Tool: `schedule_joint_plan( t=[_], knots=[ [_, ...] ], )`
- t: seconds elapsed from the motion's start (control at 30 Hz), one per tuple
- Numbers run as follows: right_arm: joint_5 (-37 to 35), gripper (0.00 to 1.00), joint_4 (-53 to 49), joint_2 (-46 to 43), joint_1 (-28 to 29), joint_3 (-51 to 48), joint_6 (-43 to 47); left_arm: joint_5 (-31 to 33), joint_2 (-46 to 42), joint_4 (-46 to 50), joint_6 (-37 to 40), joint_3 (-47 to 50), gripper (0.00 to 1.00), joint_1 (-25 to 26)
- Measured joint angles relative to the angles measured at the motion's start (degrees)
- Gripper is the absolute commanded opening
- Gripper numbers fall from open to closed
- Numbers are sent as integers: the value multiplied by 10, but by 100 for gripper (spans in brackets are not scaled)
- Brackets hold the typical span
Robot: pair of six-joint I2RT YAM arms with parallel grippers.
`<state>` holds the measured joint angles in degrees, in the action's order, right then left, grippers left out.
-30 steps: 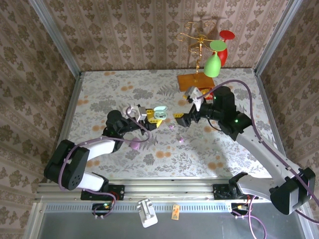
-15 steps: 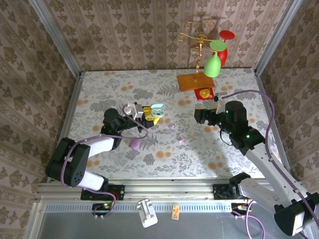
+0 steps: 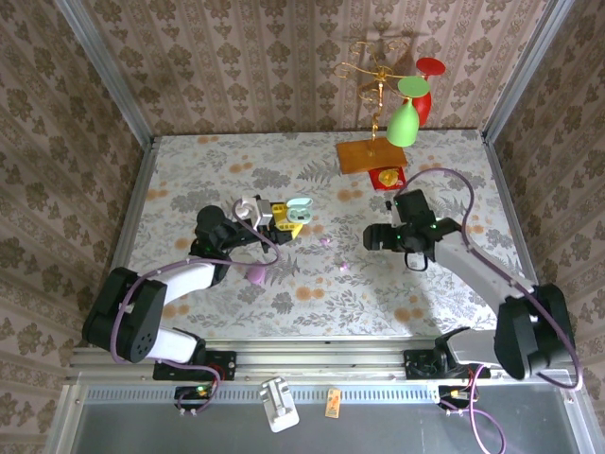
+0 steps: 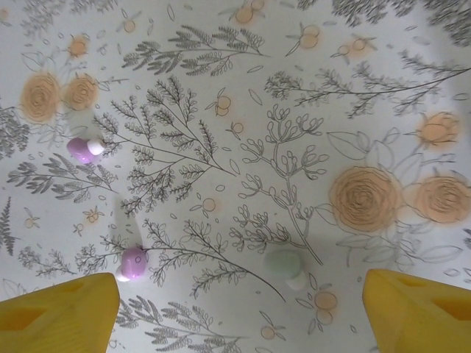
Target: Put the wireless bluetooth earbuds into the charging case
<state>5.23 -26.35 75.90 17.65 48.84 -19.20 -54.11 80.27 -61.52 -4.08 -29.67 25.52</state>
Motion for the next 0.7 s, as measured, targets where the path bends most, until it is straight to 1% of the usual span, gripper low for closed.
schedule_joint_plan(
  t=[0.23, 0.37, 0.5, 0.7],
  knots=[
    [31, 82, 8, 105, -8, 35, 14, 1, 0, 23, 12, -1, 28, -1],
    [38, 84, 13, 144, -16, 37, 18, 2, -4, 44, 28, -2, 28, -1],
    [47, 82, 14, 161, -17, 36, 25, 3, -6, 55, 34, -4, 28, -1],
    [82, 81, 23, 162, -17, 13, 16, 3, -10, 59, 37, -5, 28, -5]
  ],
)
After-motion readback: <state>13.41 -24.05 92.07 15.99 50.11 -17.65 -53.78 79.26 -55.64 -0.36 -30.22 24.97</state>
